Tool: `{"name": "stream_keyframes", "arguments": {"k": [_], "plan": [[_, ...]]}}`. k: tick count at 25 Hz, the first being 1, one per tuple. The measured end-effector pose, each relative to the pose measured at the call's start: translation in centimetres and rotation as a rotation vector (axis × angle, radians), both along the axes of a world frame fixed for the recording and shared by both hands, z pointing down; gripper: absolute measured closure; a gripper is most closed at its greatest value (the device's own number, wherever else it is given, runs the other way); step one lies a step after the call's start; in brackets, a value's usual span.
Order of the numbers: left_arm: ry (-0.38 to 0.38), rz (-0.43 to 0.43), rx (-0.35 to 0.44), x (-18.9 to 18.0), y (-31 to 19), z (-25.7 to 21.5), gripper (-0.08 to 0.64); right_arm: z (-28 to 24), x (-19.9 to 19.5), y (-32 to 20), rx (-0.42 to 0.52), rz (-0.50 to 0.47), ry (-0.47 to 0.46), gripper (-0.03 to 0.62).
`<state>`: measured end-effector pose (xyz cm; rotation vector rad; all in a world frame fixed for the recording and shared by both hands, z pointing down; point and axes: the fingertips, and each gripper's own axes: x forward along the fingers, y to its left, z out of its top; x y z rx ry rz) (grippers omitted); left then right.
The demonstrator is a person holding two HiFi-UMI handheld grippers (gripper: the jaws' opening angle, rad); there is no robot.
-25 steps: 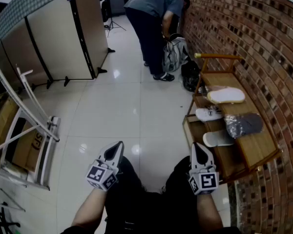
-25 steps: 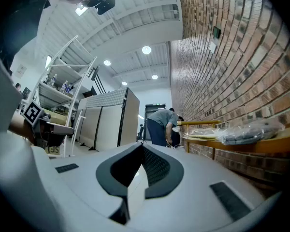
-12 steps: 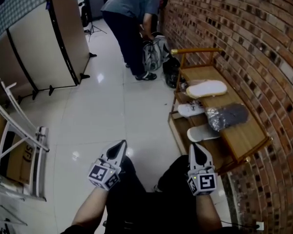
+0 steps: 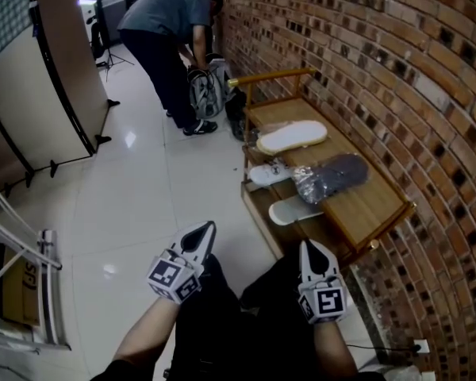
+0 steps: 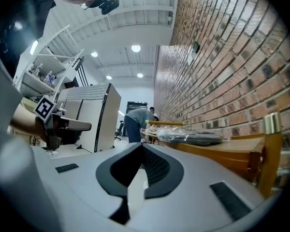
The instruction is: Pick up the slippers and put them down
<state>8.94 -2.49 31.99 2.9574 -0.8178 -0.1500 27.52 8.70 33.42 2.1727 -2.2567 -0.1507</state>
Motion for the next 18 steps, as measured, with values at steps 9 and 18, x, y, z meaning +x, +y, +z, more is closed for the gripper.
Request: {"name": "stream_keyframes", "arguments": {"k": [9,18], "plan": [[-0.021,0.275,0.002,15.8,1.8,-4.3,0.558,0.0,1.3,2.0,-0.008,0.03,0.079,0.583],[0.001,0.211,-0.285,19.1,-0.9,-1.0,0.558,0.1,2.1,2.7,-0.008,0.041,0.159,0.583]]}}
